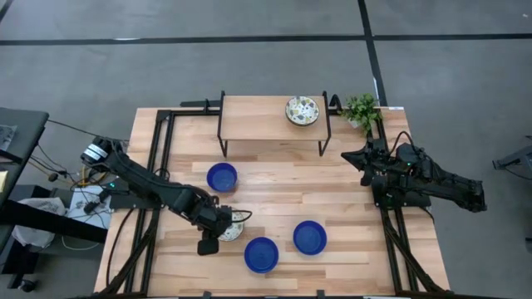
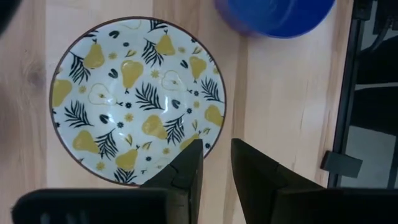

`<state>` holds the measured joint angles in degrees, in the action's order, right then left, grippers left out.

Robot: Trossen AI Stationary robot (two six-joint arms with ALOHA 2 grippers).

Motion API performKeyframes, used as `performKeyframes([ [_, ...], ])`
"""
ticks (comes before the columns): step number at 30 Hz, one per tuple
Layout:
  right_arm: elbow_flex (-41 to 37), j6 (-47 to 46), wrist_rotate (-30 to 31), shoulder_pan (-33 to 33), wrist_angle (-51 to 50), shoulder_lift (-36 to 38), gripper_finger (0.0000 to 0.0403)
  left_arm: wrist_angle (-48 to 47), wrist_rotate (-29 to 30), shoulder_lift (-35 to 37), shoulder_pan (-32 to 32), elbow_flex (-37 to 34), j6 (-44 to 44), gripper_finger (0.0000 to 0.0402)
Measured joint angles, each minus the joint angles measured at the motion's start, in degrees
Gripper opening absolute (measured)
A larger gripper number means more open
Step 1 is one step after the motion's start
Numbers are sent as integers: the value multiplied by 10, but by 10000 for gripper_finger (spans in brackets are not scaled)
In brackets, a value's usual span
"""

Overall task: Pick & Place Mini bowls
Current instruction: Stack the white patterned bowl on top of the white patterned bowls on the shelf

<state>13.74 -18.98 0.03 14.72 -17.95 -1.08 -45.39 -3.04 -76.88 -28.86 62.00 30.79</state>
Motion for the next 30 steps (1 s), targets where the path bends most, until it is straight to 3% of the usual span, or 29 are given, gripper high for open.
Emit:
performKeyframes([
  [30, 0, 0, 0, 0, 0, 0, 0, 7, 0, 0, 0, 0, 46, 82],
])
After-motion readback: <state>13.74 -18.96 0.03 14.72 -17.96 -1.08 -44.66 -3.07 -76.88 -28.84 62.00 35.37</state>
